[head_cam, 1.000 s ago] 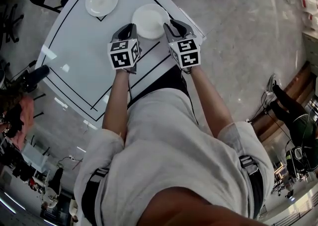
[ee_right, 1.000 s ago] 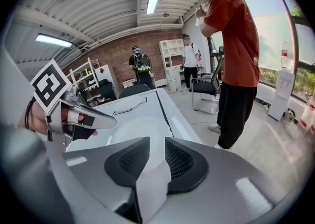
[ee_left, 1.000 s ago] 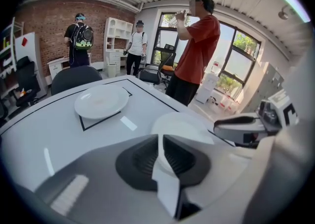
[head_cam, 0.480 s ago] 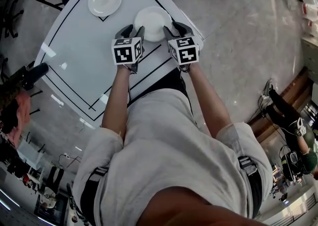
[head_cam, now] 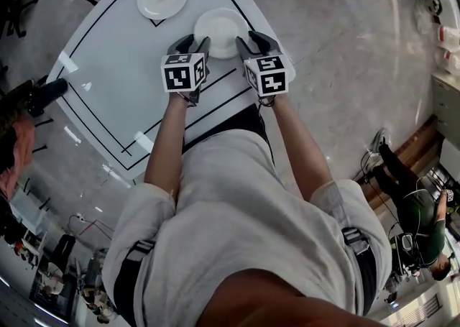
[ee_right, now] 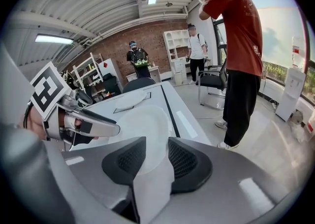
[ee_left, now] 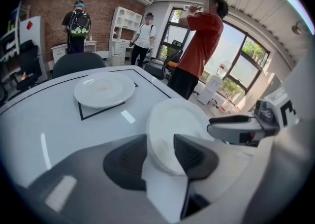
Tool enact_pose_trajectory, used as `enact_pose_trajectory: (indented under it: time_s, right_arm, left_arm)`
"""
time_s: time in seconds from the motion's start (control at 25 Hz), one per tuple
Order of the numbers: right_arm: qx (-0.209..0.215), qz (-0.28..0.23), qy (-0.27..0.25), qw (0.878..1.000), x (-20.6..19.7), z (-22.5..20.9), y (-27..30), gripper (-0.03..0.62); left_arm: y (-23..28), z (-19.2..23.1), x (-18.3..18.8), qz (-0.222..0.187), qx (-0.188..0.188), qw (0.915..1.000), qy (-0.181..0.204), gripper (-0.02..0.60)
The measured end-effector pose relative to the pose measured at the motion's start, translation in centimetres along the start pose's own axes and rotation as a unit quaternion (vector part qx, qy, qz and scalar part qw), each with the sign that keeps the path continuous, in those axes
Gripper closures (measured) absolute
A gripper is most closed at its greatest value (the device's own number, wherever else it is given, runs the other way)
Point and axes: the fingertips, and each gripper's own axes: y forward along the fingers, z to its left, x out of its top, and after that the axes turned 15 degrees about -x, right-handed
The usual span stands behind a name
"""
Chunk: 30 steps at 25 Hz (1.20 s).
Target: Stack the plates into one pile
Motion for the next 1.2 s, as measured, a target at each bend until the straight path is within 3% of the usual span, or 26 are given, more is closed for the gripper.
enact_pose_trajectory:
  time_s: [0.32, 0.88, 1.2]
  right_arm:
    - [0.021, -0.054, -0.028, 0.998, 5.2, 1.6, -0.3, 0.459]
    - [0.065, -0.094, -0.091, 0.989, 12.0, 6.4, 0.4, 0.459]
    - [0.104, -0.094, -0.131, 0.981, 13.4, 10.4, 2.3, 0.459]
  left_arm:
    - [-3.1, 1.3, 2.6, -0.050, 0.027, 0.9984, -0.006, 0.425]
    - [-8.2, 4.5, 5.6, -0.118, 0.074, 0.9895, -0.039, 0.425]
    - [-10.5, 7.7, 5.3, -0.140, 0.111, 0.9814, -0.070, 0.425]
